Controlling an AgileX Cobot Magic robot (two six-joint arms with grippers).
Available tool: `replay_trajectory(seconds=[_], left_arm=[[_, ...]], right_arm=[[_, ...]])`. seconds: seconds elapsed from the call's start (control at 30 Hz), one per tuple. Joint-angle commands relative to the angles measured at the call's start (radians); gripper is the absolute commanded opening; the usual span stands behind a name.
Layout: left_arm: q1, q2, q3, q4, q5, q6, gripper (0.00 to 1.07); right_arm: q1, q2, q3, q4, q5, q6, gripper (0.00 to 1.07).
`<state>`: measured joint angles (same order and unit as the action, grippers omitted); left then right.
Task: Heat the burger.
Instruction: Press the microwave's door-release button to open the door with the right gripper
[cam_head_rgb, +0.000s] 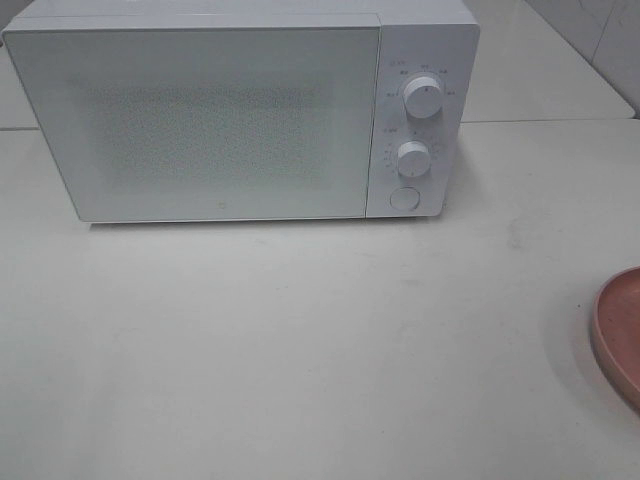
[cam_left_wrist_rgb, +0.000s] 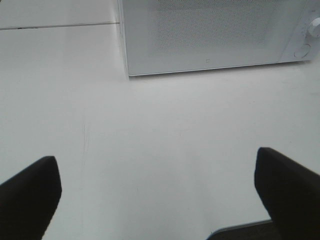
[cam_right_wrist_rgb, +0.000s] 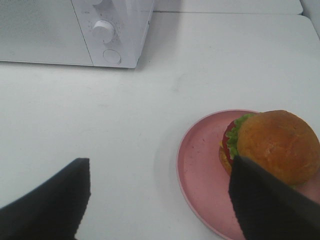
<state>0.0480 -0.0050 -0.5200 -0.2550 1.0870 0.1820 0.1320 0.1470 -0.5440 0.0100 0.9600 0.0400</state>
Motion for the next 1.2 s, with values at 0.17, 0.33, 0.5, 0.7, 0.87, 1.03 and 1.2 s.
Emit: replay_trajectory(seconds=[0.17,0.33,0.5,0.7,0.87,1.03,1.2], left_arm=[[-0.003,-0.025,0.004,-0.004,-0.015,-0.005,0.98],[-0.003,-0.025,0.004,-0.004,-0.015,-0.005,0.98],[-0.003,-0.025,0.004,-0.004,-0.015,-0.005,0.98],[-0.003,-0.025,0.004,-0.004,-0.015,-0.005,0.98],[-0.003,-0.025,0.004,-0.004,-0.015,-0.005,0.98],[-0.003,-0.025,0.004,-0.004,-0.015,-0.005,0.98],[-0.003,-0.025,0.004,-0.004,-0.015,-0.005,0.98]], right_arm=[[0.0,0.109,-0.009,0.002,-0.088,0.002,0.75],[0.0,0.179,-0.009,0.002,-0.164,0.001,0.75],[0.0,0.242,-0.009,0.002,-0.213,0.001,0.75],[0.0,0.355,-0.009,0.002,-0.286,0.001,0.75],[0.0,0.425,-0.009,0.002,-0.342,0.001,0.75],[0.0,0.479,-0.009,0.002,-0.395,0.001,0.75],[0.0,0.554,-0.009,0.002,-0.49,0.001,0.75]])
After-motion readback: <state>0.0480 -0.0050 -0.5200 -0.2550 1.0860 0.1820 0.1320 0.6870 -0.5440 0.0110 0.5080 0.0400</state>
